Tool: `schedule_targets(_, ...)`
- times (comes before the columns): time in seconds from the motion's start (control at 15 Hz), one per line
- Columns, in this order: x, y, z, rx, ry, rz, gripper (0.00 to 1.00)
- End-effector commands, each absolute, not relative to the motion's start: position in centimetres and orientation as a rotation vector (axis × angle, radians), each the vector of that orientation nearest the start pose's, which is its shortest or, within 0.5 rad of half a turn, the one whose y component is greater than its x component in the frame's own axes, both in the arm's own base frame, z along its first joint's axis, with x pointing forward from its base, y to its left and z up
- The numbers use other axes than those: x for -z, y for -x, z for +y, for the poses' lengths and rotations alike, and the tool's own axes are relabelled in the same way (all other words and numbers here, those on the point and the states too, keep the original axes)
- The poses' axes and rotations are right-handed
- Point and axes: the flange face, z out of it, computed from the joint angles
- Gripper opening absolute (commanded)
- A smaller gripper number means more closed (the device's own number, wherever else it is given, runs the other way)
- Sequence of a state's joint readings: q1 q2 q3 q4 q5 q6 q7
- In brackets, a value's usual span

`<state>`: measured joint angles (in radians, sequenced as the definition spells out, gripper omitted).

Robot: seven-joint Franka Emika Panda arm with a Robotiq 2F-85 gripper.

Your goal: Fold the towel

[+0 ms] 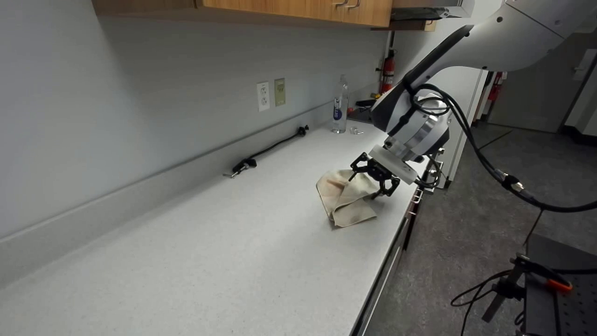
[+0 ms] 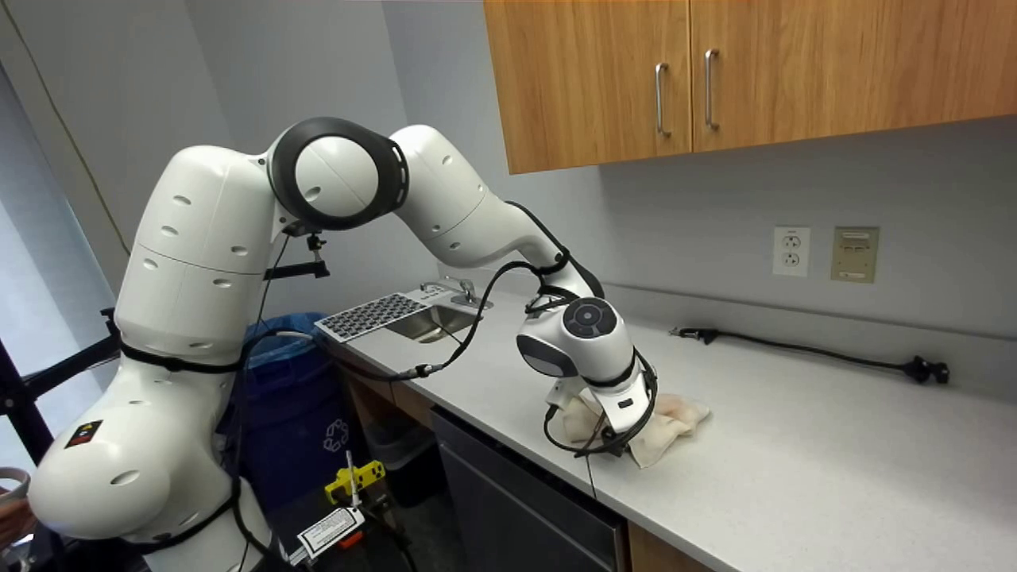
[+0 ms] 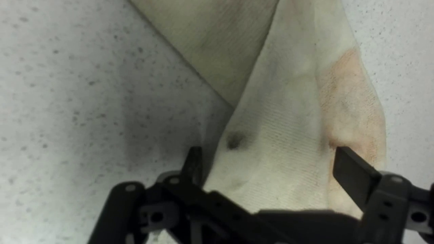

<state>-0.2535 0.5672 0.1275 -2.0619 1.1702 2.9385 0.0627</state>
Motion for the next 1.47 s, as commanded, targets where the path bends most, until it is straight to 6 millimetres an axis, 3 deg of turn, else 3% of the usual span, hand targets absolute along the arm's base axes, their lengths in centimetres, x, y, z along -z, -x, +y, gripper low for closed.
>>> schedule_targets(0.0, -16.6, -56.6, -13.7, 0.392, 2.132, 1.705, 0.72)
schedule_targets(0.13, -16.6, -56.5, -13.7, 0.403, 2.142, 1.708, 0.69)
schedule_targets(0.47, -16.6, -56.5, -13.7, 0.413, 2.174, 1.705, 0.28)
schedule_targets(0.73, -17.1, -56.4, -13.8, 0.429, 2.201, 1.709, 0.01)
schedule_targets(1.07, -18.7, -56.4, -13.5, 0.483, 2.262, 1.707, 0.01)
schedule_targets(1.4, -21.1, -57.4, -13.3, 0.585, 2.464, 1.702, 0.01)
